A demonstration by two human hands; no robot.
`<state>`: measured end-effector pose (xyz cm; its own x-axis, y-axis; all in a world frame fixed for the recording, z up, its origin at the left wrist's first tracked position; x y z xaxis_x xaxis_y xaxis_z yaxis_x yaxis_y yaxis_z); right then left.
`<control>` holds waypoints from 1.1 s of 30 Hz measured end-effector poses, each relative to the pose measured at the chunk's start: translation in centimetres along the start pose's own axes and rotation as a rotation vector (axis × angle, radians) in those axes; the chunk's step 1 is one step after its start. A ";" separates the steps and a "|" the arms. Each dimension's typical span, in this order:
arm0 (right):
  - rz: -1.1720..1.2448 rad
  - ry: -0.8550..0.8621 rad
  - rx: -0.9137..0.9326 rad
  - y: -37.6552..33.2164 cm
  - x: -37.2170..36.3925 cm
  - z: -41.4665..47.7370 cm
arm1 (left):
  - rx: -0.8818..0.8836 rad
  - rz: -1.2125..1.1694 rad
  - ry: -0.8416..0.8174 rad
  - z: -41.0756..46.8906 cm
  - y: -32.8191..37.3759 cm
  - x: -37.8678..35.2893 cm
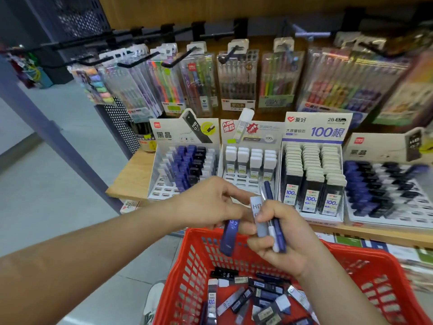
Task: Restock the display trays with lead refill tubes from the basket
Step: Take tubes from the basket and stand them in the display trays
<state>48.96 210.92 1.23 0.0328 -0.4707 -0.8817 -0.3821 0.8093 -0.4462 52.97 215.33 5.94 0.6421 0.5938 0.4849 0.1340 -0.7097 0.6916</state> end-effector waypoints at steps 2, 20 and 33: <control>-0.098 -0.020 -0.003 -0.4 -0.1 -0.3 | -0.009 -0.002 -0.040 -0.2 0.6 -0.6; -0.870 0.125 0.363 -10.8 3.2 -4.5 | -0.059 -0.285 0.231 0.8 5.6 1.0; -0.208 0.706 0.837 -25.4 18.2 -16.2 | -0.253 -0.139 0.299 8.0 18.8 -6.9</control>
<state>44.27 176.09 -1.01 -0.6107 -0.5034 -0.6113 0.3219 0.5475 -0.7724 57.06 194.84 11.32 0.3785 0.7880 0.4855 -0.0096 -0.5211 0.8534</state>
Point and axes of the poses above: each hand's wrist, its own z-axis towards the middle knuckle, its own x-axis out of the back of the hand, y = z × x, the point moved 10 cm from there along z, towards the middle knuckle, and after that the axes turned 14 degrees about x, right-handed, at the moved point
